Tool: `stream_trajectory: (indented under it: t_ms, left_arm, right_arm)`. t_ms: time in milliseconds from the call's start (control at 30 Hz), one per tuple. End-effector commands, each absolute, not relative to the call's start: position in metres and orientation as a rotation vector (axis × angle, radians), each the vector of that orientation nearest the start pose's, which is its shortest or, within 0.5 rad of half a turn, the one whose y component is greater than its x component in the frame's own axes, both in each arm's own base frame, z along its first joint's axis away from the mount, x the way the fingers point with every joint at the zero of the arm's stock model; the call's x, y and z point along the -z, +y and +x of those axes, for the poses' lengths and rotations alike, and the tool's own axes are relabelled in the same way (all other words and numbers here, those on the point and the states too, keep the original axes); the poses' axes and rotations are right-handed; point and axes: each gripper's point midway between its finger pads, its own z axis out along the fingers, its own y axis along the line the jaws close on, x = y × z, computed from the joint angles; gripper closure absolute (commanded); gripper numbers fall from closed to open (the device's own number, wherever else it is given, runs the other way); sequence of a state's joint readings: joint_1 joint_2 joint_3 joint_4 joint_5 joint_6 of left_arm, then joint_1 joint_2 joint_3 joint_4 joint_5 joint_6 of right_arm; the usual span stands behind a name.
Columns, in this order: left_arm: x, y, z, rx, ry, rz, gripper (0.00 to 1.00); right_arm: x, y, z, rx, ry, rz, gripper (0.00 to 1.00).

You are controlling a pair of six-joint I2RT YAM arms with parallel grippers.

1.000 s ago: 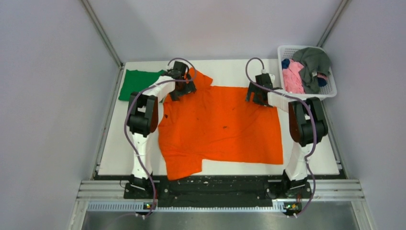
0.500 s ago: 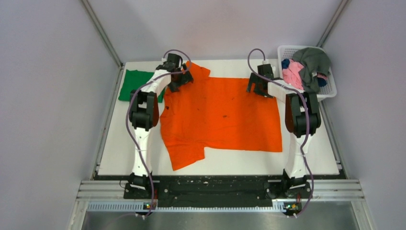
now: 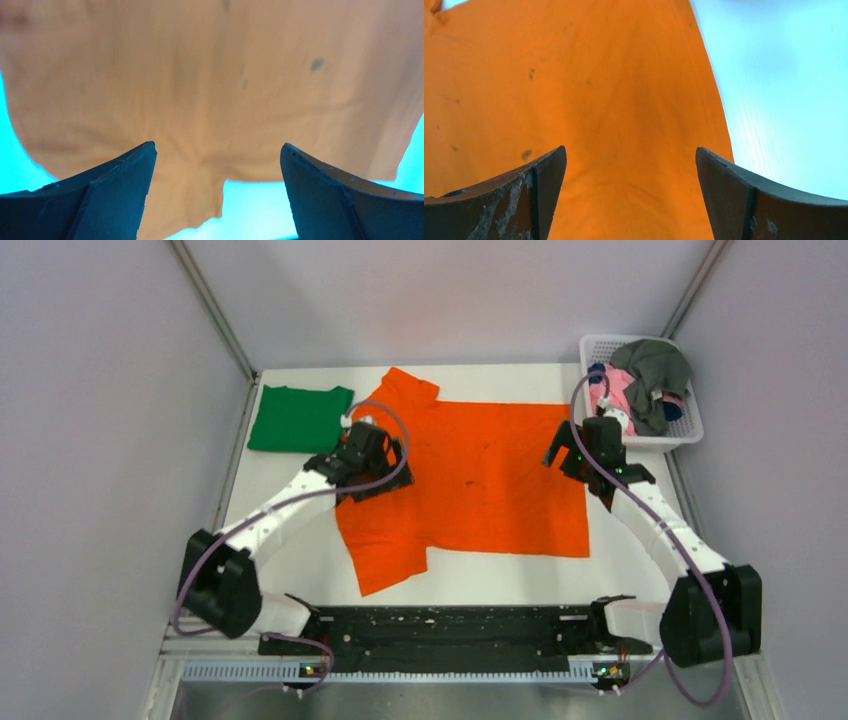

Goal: Fold and stack the t-shirts
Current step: Grab the side of the flattened tshirt closest away from the robot with both arms

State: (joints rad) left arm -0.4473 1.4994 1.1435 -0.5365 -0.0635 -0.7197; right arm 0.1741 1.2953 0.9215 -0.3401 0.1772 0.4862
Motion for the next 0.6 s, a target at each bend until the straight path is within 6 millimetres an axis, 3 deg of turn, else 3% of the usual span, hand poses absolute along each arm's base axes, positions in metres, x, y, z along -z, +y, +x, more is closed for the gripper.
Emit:
stream_trajectory:
  t_ms: [0,100,233,433,567]
  left_arm:
    - [-0.084,-0.152,0.254,0.243,2.577,-0.473,0.01]
    - [-0.069,-0.133,0.198,0.170,2.624,-0.525,0.03]
    - [-0.060,-0.119,0.152,0.168,2.659,-0.567,0.08]
    - [-0.042,-0.134,0.133,0.315,2.708,-0.604,0.30]
    - [-0.031,-0.135,0.124,0.256,2.776,-0.577,0.44]
  right_arm:
    - [-0.131,0.047,0.323,-0.200,2.207,0.542,0.01]
    - [-0.133,0.043,0.310,-0.196,2.177,0.550,0.01]
    - [-0.136,0.036,0.303,-0.178,2.141,0.567,0.01]
    - [-0.130,0.032,0.300,-0.140,2.163,0.568,0.01]
    - [-0.124,0.028,0.299,-0.104,2.188,0.570,0.01]
